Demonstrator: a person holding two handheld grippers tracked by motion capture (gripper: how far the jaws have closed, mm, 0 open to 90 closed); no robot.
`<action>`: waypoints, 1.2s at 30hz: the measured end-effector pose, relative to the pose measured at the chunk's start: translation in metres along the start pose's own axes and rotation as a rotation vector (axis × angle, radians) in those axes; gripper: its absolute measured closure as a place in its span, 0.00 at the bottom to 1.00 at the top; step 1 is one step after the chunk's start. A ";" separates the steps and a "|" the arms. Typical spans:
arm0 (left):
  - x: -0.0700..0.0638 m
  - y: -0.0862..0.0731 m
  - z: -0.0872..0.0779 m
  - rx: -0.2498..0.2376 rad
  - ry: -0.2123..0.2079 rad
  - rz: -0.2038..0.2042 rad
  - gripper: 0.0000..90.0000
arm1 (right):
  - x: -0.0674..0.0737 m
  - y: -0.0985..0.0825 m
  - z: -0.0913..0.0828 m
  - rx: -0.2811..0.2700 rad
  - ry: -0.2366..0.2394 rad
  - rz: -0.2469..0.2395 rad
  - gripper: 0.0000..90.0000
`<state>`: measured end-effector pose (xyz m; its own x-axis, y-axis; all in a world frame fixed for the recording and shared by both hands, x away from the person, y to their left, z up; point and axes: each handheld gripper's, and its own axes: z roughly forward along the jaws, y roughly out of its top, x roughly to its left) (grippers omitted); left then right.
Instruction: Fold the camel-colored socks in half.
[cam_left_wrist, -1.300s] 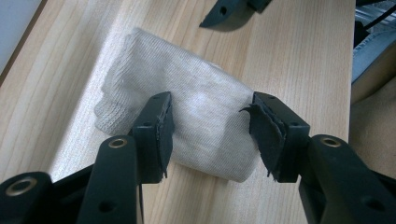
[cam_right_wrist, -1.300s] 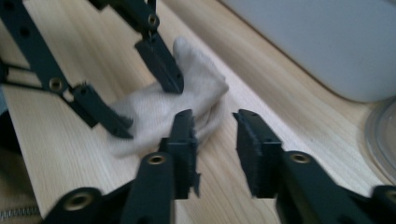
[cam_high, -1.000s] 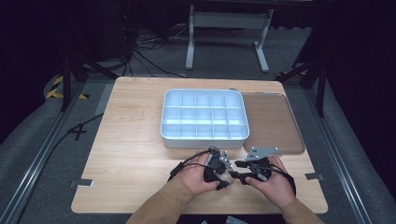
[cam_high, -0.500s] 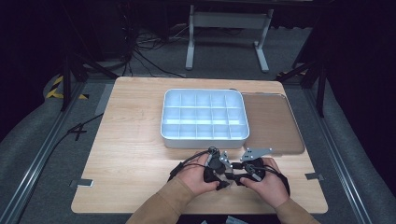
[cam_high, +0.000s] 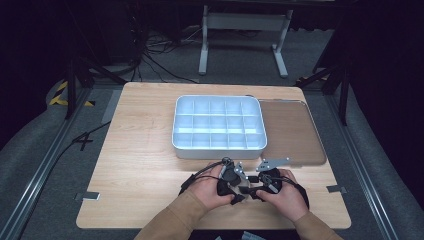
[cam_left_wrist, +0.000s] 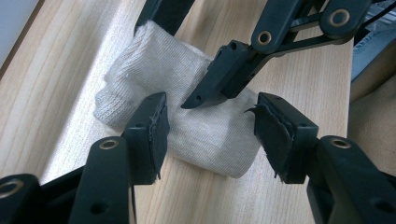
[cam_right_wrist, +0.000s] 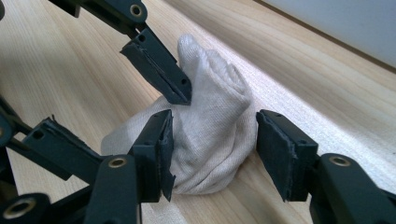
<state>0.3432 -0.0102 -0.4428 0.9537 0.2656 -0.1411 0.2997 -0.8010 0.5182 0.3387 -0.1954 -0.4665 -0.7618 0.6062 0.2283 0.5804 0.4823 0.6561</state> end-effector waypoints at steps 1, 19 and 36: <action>0.000 0.000 -0.001 0.003 0.002 -0.005 0.50 | 0.000 0.000 0.000 0.001 0.006 0.007 0.52; 0.001 -0.007 -0.014 -0.035 0.017 -0.028 0.46 | -0.003 0.002 0.003 0.026 0.102 0.030 0.72; 0.007 -0.012 -0.031 -0.082 0.037 -0.057 0.47 | 0.001 0.004 0.001 0.018 0.088 -0.011 0.82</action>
<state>0.3454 0.0179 -0.4239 0.9331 0.3306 -0.1416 0.3491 -0.7380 0.5774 0.3405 -0.1928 -0.4643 -0.7902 0.5434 0.2835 0.5761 0.5007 0.6461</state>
